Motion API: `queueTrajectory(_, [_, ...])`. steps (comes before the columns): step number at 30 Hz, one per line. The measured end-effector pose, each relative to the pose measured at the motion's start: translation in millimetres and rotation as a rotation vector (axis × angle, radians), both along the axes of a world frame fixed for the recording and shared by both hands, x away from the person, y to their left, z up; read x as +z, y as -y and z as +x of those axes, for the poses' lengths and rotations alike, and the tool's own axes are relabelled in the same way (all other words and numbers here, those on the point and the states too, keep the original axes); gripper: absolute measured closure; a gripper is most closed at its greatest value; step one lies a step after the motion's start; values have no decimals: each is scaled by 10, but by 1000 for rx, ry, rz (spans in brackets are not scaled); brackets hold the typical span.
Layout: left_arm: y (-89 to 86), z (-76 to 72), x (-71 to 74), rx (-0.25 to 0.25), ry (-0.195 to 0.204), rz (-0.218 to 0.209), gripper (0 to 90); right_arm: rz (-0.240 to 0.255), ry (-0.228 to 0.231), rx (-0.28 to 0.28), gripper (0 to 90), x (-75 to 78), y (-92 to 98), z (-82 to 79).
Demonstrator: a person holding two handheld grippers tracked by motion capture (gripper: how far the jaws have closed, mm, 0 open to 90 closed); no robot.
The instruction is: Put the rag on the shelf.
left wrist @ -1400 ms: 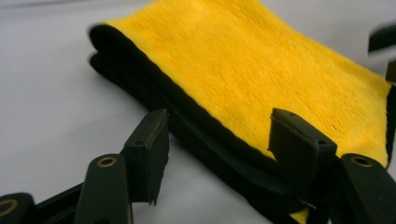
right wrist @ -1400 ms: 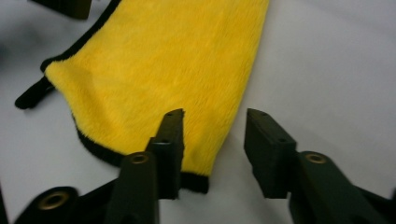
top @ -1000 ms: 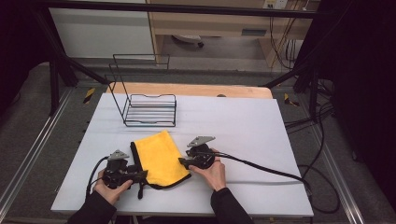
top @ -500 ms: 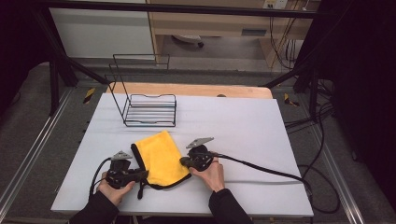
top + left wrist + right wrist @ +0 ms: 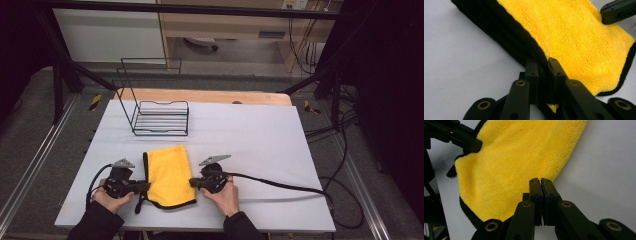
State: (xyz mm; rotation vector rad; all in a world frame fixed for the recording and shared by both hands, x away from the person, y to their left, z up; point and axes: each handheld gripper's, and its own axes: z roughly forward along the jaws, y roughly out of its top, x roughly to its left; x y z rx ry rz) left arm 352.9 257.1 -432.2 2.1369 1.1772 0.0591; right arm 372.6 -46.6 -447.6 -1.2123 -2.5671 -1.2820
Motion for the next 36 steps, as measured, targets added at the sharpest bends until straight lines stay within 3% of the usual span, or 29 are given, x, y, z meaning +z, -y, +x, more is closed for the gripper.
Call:
queueTrajectory(5, [17,-9,-10,-15,25,27,782,-5,22,-13,843,-28,-9,-38])
queueTrajectory(7, [9,-22,0,-16,49,28,745,-17,57,-9,788,-14,6,-21])
queueTrajectory(9, [-8,-29,26,-8,82,29,689,-22,102,-3,717,24,29,-2])
queueTrajectory(12, [-60,0,100,25,131,22,515,-11,149,8,591,87,56,45])
queueTrajectory(16, [-141,101,194,67,190,7,340,-2,171,11,426,157,88,123])
queueTrajectory(22, [-194,369,229,109,196,-4,187,-23,199,16,210,244,145,218])
queueTrajectory(27, [-184,594,192,157,177,10,201,-30,215,19,145,297,181,254])
queueTrajectory(33, [-184,793,96,222,151,3,329,-36,220,11,123,329,222,264])
queueTrajectory(36, [-177,832,37,224,124,-2,382,-45,226,12,123,333,229,257])
